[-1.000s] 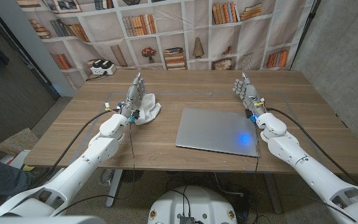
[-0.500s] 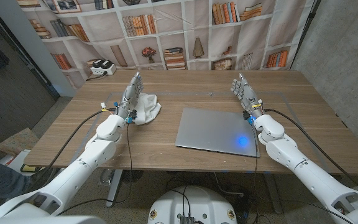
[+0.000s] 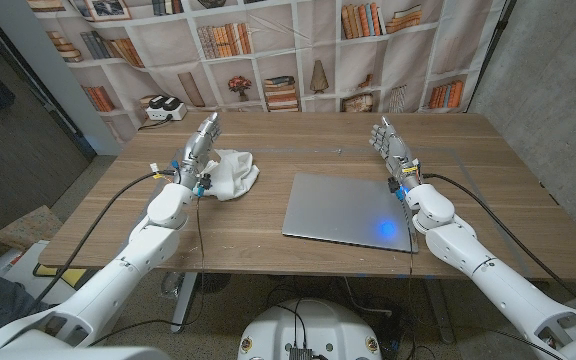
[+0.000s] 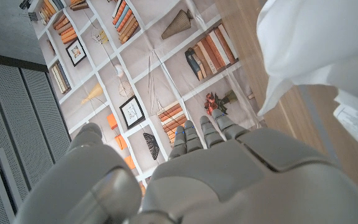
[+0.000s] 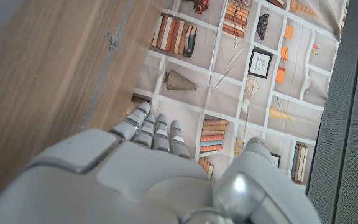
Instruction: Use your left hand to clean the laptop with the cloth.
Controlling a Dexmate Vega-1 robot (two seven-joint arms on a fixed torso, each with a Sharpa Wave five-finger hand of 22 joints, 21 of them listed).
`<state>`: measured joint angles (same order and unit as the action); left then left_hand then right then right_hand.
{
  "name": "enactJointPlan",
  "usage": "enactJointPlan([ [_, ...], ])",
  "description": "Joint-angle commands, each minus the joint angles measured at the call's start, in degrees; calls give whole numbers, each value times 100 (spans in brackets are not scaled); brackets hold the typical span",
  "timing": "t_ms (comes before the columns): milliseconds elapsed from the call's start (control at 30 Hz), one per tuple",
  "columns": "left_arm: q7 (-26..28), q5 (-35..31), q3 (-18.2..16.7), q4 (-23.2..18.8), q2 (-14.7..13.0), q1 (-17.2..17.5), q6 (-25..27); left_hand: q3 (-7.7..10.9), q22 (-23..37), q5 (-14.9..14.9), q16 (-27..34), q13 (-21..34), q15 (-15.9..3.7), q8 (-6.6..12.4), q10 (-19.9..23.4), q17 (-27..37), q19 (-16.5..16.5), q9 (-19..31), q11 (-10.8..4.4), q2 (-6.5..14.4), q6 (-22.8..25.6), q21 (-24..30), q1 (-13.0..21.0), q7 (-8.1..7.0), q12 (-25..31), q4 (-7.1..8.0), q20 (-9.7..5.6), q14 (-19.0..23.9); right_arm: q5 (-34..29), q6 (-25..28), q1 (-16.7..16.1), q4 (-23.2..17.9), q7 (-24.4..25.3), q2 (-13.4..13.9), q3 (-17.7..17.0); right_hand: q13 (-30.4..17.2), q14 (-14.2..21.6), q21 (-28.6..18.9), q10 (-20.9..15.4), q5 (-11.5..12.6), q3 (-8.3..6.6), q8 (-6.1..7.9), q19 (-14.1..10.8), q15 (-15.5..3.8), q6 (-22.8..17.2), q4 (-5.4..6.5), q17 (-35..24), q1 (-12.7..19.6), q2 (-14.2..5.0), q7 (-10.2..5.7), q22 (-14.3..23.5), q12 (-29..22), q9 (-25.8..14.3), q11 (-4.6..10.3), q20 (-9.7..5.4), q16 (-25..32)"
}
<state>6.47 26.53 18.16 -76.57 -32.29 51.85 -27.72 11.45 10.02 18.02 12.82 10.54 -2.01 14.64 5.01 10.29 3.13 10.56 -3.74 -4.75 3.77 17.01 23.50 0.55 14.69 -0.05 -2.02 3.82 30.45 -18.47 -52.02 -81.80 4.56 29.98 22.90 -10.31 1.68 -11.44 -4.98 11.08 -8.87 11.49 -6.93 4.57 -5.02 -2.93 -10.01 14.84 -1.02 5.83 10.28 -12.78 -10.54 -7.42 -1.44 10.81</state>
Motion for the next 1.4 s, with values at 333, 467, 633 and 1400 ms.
enactJointPlan([
  [333, 1300, -1810, -40, -193, -380, 15, 26, 44, 28, -72, 61, 21, -225, 102, 753, 11, 667, 18, -114, 10, 737, 93, 582, -76, 66, -278, -403, 751, -131, 315, -115, -389, 270, 129, -7, -22, 21, -31, -22, 17, -24, 11, -54, 2, -33, -35, -28, 81, 0, -22, 20, -10, -11, 1, 8, 11],
  [467, 1442, -2087, -74, -560, -628, 168, 409, 44, 30, -81, 62, 21, -238, 103, 818, 12, 699, 19, -111, 16, 795, 86, 620, -77, 65, -295, -392, 815, -121, 382, -166, -493, 295, 171, -17, -22, 24, -31, -22, 17, -24, 11, -55, 5, -38, -39, -28, 86, -3, -27, 20, -8, -11, 4, 11, 10],
  [633, 1550, -2321, -149, -1015, -924, 382, 872, 44, 31, -88, 53, 22, -235, 105, 870, 12, 757, 19, -115, 20, 848, 93, 654, -53, 62, -309, -354, 848, -101, 455, -196, -568, 281, 213, -15, -23, 21, -29, -23, 16, -24, 8, -54, 0, -40, -42, -28, 90, -6, -25, 21, -5, -11, -4, 15, 5],
  [1400, 2031, -3775, -221, -2208, -1837, 896, 2483, 24, 35, -168, 66, 23, -334, 205, 1619, 11, 1221, 18, -242, 24, 1648, 102, 991, -167, 92, -461, -331, 1459, -105, 676, -137, -678, 294, 222, 47, -25, 19, -24, -20, 12, -18, 8, -52, 4, -75, -56, -31, 98, -16, -41, 23, 9, -12, -15, 16, -5],
])
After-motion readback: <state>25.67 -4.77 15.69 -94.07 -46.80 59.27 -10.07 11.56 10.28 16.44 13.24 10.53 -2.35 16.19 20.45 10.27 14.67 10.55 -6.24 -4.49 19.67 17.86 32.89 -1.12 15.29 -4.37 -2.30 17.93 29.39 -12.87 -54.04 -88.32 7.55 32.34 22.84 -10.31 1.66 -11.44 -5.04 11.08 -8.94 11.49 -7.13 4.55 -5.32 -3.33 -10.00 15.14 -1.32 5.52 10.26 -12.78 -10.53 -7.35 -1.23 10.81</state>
